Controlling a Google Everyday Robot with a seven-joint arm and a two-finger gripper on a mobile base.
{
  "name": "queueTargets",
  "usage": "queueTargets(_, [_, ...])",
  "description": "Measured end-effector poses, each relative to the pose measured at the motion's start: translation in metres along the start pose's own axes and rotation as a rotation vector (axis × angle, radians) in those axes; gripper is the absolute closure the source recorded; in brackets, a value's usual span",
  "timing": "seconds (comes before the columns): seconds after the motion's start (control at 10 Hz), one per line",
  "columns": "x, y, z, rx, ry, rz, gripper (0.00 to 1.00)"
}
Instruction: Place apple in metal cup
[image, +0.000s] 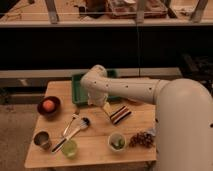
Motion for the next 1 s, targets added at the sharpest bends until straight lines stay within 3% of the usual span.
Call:
queueTargets(0.7, [0.000,0.000,-0.001,0.004,0.000,-0.004,0.20])
queueTargets(1.0, [-0.008,-0.025,-0.024,0.132,0.008,-0.087,0.20])
